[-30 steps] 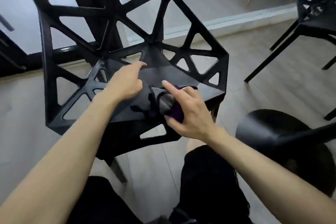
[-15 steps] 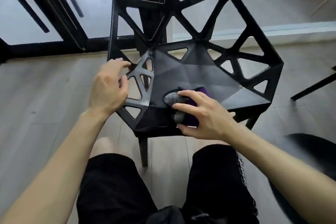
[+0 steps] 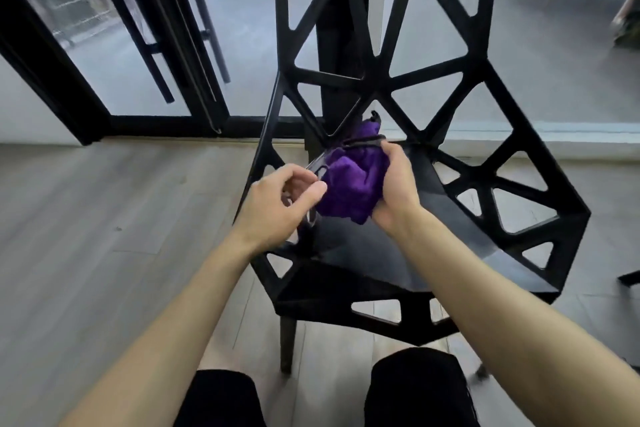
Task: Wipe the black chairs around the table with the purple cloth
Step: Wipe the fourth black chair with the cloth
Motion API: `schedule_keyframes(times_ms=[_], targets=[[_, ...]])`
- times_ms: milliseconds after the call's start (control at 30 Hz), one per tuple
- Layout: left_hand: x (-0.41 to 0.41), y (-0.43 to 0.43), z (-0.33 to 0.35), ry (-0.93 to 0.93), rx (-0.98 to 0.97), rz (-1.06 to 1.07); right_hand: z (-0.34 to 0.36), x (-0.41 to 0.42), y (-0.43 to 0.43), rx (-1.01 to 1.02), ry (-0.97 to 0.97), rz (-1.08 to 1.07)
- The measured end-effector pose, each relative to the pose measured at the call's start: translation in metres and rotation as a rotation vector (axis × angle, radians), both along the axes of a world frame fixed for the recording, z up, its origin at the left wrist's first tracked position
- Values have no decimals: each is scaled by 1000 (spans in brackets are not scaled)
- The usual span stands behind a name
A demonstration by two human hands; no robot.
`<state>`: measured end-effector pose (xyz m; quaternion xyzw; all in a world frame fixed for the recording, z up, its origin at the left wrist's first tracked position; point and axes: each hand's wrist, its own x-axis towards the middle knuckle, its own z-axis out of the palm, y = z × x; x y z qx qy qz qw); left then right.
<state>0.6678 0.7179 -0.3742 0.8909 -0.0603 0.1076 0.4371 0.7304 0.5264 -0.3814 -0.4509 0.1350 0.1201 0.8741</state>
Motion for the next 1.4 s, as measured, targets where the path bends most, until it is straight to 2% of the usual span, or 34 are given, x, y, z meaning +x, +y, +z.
schedule_keyframes(times_ms=[67,133,200,233,267,333,367,400,433,467,500,600,667,733,800,867,967,1067,1133,1200,1300,1367,1400], targets=[[14,-26,1,150,-125,-67,2,5,0,59,0,-61],[32,-45,-2,199,-155,-15,0,7,0,54,20,-84],[53,-50,-3,250,-292,66,-8,11,-2,28,-1,-6],[62,-48,-2,270,-373,85,-10,13,-7,-68,-7,63],[69,-43,0,280,-426,89,-7,13,-14,-264,-22,156],[80,-32,7,268,-434,69,-7,21,-38,-868,-115,285],[84,-25,11,255,-412,54,-5,23,-52,-1188,-210,221],[90,-19,14,240,-390,34,0,25,-62,-1370,-338,76],[96,-14,19,223,-371,4,8,29,-65,-1387,-482,-59],[103,-9,26,213,-350,-35,17,36,-64,-1323,-599,-64],[110,-5,34,209,-318,-86,28,47,-59,-1229,-675,58],[138,7,60,188,-216,-251,63,92,-27,-1174,-655,470],[159,21,76,178,-186,-315,83,121,-7,-1156,-581,595],[178,36,90,168,-247,-318,98,139,8,-1105,-541,602],[194,53,93,107,-296,-238,107,146,16,-954,-442,539],[210,72,88,4,-278,-67,110,149,17,-739,-293,459],[236,93,68,-52,-275,128,101,147,11,-452,-139,196],[255,95,50,-12,-277,138,108,151,9,-227,-204,-89],[264,83,53,37,-268,103,126,155,14,-169,-283,-259],[275,69,68,35,-257,97,150,166,27,-264,-385,-399],[299,51,107,-51,-298,77,175,208,50,-524,-656,-588],[318,44,133,-83,-449,36,174,250,53,-841,-802,-637],[327,42,144,-90,-489,26,171,271,51,-1024,-814,-634]])
